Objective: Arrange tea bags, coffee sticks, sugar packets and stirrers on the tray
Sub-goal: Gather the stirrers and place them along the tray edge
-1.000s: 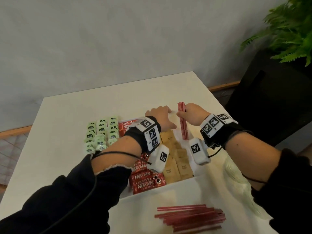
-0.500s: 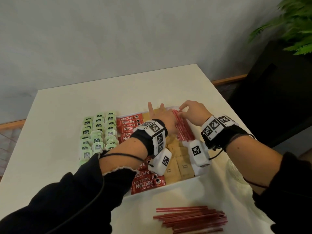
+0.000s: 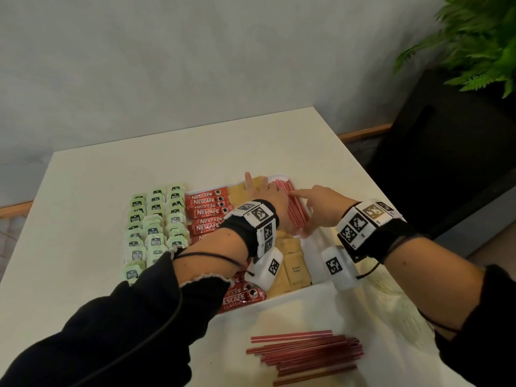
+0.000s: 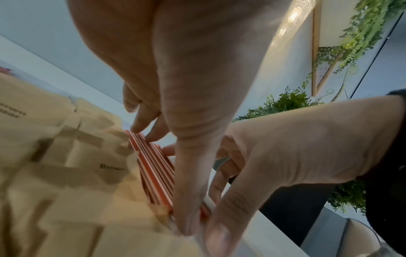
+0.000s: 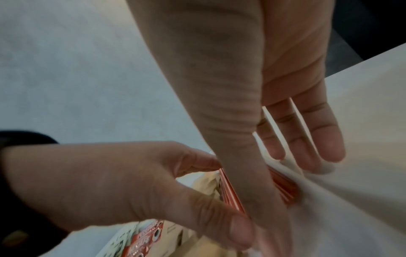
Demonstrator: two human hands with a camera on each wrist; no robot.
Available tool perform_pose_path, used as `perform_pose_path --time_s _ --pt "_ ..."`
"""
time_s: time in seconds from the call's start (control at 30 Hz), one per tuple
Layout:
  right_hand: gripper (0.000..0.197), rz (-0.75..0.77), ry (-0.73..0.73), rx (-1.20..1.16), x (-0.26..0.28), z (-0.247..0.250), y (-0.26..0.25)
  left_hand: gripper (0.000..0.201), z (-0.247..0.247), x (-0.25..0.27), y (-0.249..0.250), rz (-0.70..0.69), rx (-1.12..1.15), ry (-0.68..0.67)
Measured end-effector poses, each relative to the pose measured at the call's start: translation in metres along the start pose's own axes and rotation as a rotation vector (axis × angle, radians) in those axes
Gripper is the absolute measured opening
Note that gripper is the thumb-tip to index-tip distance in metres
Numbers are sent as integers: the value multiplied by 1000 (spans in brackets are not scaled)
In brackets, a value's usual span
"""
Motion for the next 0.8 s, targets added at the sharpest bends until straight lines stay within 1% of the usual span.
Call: perform_pose_path --time_s 0.07,0.17,0.23,0.3,0.43,0.57,0.67,0.7,0.8 --pt "116 -16 -32 27 -1 -3 1 113 -1 -2 3 19 -14 -10" --pt "118 -20 -19 24 0 -4 0 111 -2 -4 4 23 -29 -9" --pt "114 5 3 30 1 -3 -3 109 -2 -4 5 31 -40 -5" --pt "105 30 34 25 3 -2 -7 109 -2 -5 6 41 -59 3" --pt "92 31 93 -56 2 0 -7 107 -3 -9 5 50 -76 34" --pt "103 20 61 -95 0 -3 -3 115 -2 -9 5 51 -70 20" --pt "112 30 82 -111 -2 -3 0 113 -1 -8 4 47 -54 10" --pt "111 31 99 -116 -2 -2 1 110 0 -8 3 44 -47 9" --pt "99 28 135 -140 -2 -2 5 107 1 -5 4 46 -50 13"
Point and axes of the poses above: each hand's wrist, its own x-axis away from the middle knuckle, its own z-axis out of the back of the hand, y = z × x, the point moved 1 cm from there along -x, towards the middle knuckle, and after that the axes turned 3 degrees about z, right-handed, at the moved point
